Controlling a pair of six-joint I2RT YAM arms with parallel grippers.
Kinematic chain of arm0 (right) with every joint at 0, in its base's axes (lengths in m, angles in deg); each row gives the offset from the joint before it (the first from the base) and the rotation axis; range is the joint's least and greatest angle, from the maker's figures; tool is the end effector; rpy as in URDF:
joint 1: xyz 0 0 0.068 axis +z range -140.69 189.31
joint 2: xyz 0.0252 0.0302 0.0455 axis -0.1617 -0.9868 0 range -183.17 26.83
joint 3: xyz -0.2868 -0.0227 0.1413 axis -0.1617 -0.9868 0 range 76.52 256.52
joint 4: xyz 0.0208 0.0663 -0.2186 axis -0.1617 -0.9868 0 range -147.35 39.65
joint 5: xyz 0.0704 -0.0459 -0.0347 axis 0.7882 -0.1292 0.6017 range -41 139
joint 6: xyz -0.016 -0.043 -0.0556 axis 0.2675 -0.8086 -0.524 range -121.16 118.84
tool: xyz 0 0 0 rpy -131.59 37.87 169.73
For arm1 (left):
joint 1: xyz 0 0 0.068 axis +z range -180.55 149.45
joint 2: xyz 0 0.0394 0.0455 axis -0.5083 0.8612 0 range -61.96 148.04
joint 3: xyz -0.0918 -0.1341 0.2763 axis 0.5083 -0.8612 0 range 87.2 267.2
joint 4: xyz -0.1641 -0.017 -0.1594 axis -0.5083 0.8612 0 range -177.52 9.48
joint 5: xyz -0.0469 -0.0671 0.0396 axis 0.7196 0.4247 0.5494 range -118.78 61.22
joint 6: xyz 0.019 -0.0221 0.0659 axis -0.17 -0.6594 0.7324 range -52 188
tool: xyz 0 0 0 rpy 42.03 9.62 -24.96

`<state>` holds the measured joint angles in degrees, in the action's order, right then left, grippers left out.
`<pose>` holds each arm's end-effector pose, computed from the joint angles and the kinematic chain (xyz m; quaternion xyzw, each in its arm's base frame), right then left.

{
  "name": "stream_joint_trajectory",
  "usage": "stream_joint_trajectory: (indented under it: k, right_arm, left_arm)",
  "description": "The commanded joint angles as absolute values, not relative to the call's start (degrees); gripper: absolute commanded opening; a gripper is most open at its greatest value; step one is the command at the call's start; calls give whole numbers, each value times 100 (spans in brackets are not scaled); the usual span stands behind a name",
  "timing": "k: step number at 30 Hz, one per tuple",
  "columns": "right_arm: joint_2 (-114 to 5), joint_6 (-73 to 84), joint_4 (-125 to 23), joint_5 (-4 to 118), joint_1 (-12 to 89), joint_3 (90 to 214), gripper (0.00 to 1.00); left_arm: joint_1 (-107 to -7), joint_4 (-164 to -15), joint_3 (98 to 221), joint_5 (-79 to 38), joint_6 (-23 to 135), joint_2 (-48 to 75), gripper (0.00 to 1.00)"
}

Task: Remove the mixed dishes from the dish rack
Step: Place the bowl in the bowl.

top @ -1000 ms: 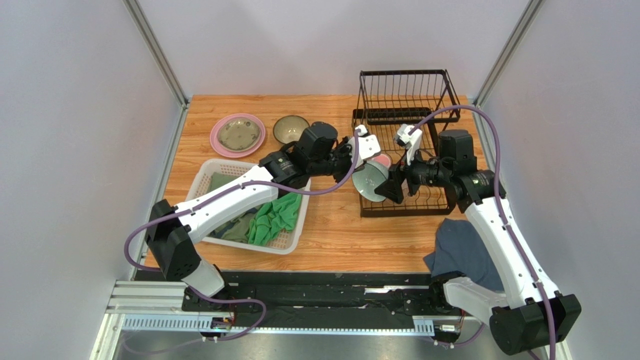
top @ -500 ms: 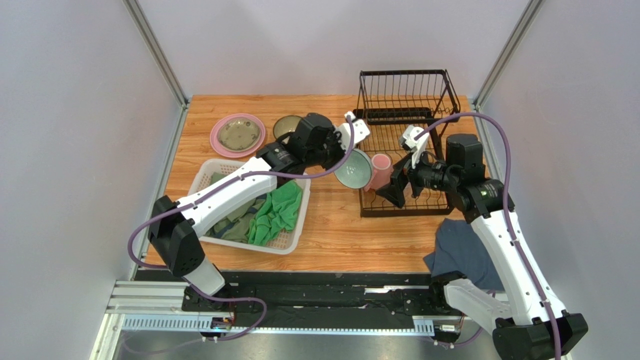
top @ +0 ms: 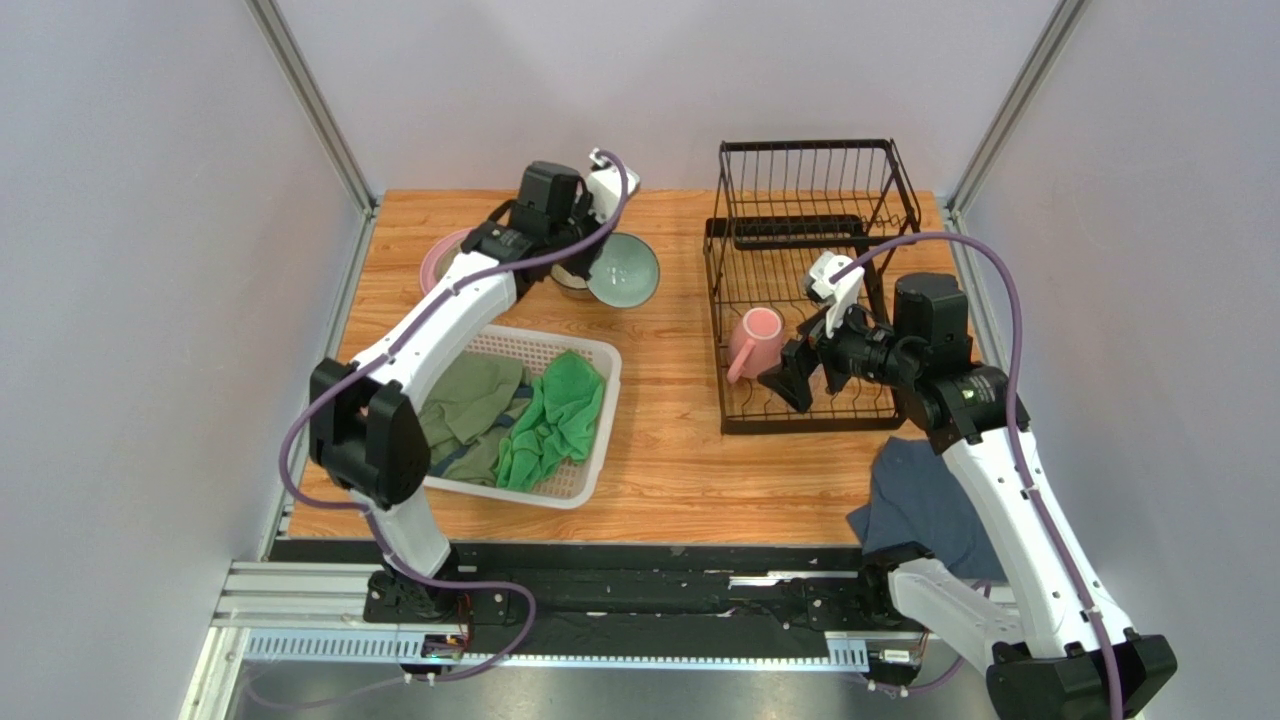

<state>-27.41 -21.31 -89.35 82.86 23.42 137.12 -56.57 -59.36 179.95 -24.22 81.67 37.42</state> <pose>0.1311 0.0672 0.3839 -0.3807 0.7609 0.2310 0.4719 0.3543 -0.1783 0.3816 0.3180 0.8266 -0.0848 0.4566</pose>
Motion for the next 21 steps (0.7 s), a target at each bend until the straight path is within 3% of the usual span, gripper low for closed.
stream_joint_trajectory:
  k: [1, 9, 21]
  right_arm:
    - [-2652, -2041, -8594, 8099, 2355, 13620, 99]
    - [-2485, -2146, -8700, 7950, 2355, 13497, 99]
    - [-2265, -2252, -8797, 7791, 2355, 13330, 99]
  left_arm:
    - [-5165, -5642, 19133, -2192, 8047, 4420, 0]
    - [-4708, -4482, 21409, -2166, 8118, 6256, 0]
    - [-4584, -4384, 22106, -2465, 8302, 7260, 0]
